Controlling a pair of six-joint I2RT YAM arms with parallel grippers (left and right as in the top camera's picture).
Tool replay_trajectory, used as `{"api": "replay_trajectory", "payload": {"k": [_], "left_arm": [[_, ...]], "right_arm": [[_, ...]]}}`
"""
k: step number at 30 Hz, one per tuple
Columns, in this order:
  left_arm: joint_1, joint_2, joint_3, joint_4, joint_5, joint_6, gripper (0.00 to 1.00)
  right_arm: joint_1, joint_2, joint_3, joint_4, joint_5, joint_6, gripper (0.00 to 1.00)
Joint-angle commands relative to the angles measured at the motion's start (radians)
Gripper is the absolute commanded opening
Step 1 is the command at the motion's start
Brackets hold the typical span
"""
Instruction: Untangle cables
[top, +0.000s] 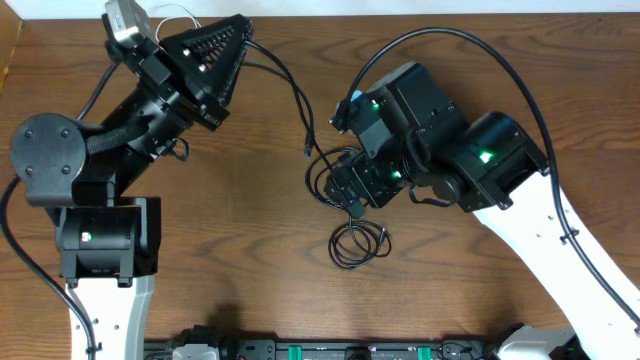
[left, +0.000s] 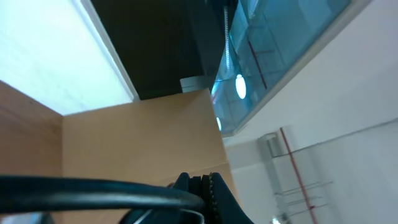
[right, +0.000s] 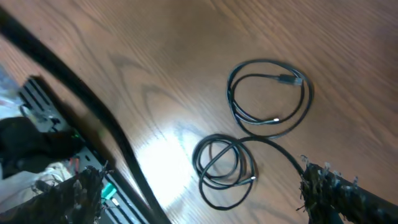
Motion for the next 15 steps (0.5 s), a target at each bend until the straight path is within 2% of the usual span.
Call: {"api": "replay_trajectory", "payload": {"k": [1, 5, 12, 15], "left_arm": [[-0.002, -0.007, 0.011, 0.026, 0.007, -0.071, 0.08], [-0.002, -0.008, 0.011, 0.043, -0.007, -0.083, 0.08], [-0.002, 0.004, 0.011, 0.028, -0.010, -0.039, 0.08], [-0.002, 0.010, 0.011, -0.034, -0.011, -0.019, 0.07]], "right_arm": [[0.013, 0.014, -0.045, 0.011, 0.021, -0.036, 0.95], [0.013, 0.014, -0.098, 0.048, 0.022, -0.035, 0.74], [0.013, 0.010, -0.091, 0.059, 0.041, -0.012, 0.49], [0.011, -0.005, -0.080, 0.051, 0.093, 0.010, 0.44]]}}
